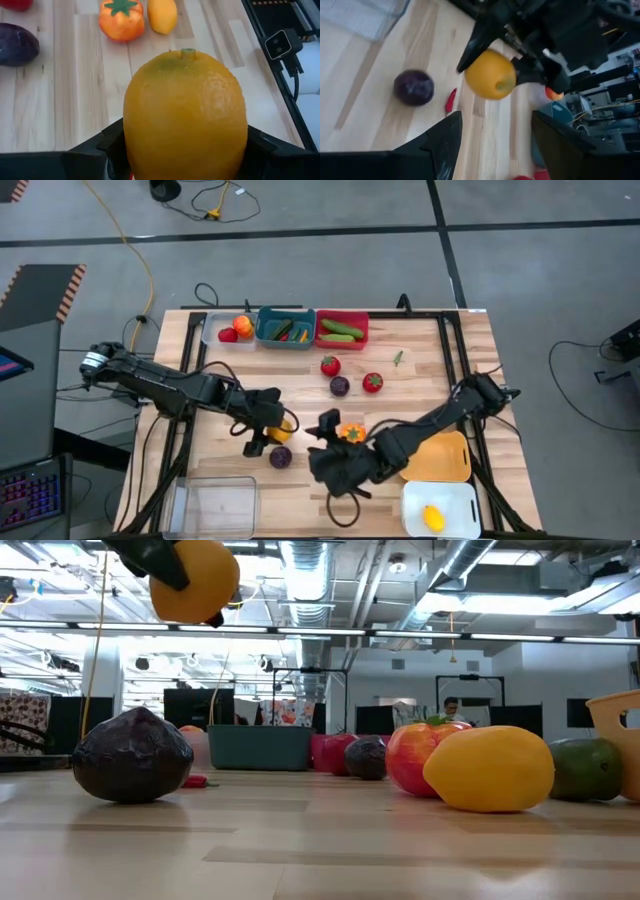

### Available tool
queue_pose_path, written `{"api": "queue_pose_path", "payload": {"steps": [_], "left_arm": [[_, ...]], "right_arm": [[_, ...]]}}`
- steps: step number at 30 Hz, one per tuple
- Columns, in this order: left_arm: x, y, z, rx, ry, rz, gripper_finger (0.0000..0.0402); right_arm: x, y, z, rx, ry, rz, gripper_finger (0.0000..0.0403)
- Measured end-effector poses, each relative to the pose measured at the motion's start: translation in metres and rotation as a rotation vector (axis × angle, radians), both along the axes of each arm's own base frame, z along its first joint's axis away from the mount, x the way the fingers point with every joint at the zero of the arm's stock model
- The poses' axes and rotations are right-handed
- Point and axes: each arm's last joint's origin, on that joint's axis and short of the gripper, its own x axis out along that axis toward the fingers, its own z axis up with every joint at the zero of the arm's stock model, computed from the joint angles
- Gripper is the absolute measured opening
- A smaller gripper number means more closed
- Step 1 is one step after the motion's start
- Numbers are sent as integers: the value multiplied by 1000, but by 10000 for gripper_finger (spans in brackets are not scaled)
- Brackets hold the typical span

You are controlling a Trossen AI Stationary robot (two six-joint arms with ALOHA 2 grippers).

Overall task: Sort produce into baskets
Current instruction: Put the lemon into the white bin

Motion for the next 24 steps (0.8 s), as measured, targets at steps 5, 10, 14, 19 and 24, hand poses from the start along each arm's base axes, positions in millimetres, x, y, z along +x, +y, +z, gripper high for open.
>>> {"api": "queue_pose_path", "payload": {"steps": [5, 10, 14, 19, 24], "left_arm": [[0, 0, 0, 0, 1, 0, 231], [0, 0, 0, 2, 2, 1, 231], [0, 0, 0, 3, 3, 2, 231], [0, 0, 0, 3, 3, 2, 231], [0, 0, 0, 3, 3, 1, 231]], "right_arm": [[8, -10, 3, 45, -49, -42, 265], [11, -17, 3, 51, -55, -58, 265], [13, -21, 3, 48, -51, -63, 265], [15, -23, 2, 75, -36, -40, 266], [16, -24, 2, 103, -20, -14, 266]]}}
